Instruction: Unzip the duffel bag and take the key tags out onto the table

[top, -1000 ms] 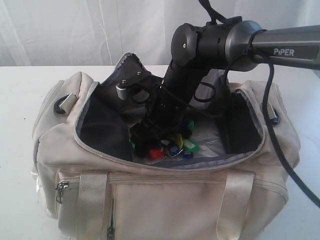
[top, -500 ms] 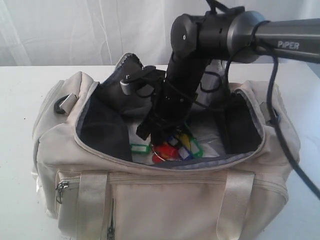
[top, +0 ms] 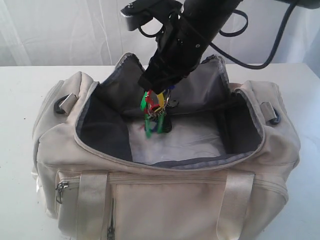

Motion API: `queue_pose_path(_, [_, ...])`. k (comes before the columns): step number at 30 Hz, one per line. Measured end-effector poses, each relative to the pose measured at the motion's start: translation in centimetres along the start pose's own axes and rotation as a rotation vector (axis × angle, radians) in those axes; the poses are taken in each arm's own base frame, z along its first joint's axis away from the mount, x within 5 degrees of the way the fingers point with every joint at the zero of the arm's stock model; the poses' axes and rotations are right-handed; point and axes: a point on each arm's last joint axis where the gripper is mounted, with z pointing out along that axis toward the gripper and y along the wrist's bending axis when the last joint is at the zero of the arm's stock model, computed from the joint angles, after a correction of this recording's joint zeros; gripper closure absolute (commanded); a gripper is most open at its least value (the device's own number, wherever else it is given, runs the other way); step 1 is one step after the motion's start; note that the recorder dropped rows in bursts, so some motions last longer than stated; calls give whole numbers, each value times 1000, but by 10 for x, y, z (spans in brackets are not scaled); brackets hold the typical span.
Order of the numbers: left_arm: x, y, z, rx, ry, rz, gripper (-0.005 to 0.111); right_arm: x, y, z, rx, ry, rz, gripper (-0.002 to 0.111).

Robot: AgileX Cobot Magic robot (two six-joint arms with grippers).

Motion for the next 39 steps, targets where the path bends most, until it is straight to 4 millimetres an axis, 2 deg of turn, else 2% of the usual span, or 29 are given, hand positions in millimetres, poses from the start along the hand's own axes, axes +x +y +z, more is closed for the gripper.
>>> queue_pose_path(4, [0, 0, 0, 0, 0, 0, 107, 1, -2, -7, 32, 0, -2, 108])
queue_pose_path(7, [0, 0, 0, 0, 0, 0, 107, 2, -3, -22, 82, -20, -3, 108])
queue_pose_path(12, [0, 0, 0, 0, 0, 0, 107, 8, -2, -65, 187, -61, -15, 108])
queue_pose_path(17, [0, 0, 0, 0, 0, 0, 107, 22, -4, -117, 264, -145, 14, 108])
queue_pose_path(20, [0, 0, 0, 0, 0, 0, 107, 30, -5, -138, 298, -170, 28, 108])
queue_pose_path(22, [0, 0, 0, 0, 0, 0, 107, 33, -4, -142, 303, -166, 32, 108])
queue_pose_path(26, [0, 0, 0, 0, 0, 0, 107, 37, -1, -129, 245, -137, 20, 108])
queue_pose_path(29, [0, 0, 0, 0, 0, 0, 107, 36, 5, -106, 131, -107, -75, 106])
queue_pose_path(31, [0, 0, 0, 0, 0, 0, 107, 35, 8, -89, 48, -93, -146, 99])
queue_pose_path(33, [0, 0, 0, 0, 0, 0, 107, 33, 15, -69, -31, -80, -215, 86])
queue_pose_path(38, [0, 0, 0, 0, 0, 0, 107, 27, 31, -20, -148, -3, -313, 31])
queue_pose_path(39, [0, 0, 0, 0, 0, 0, 107, 26, 35, -9, -169, 17, -325, 25])
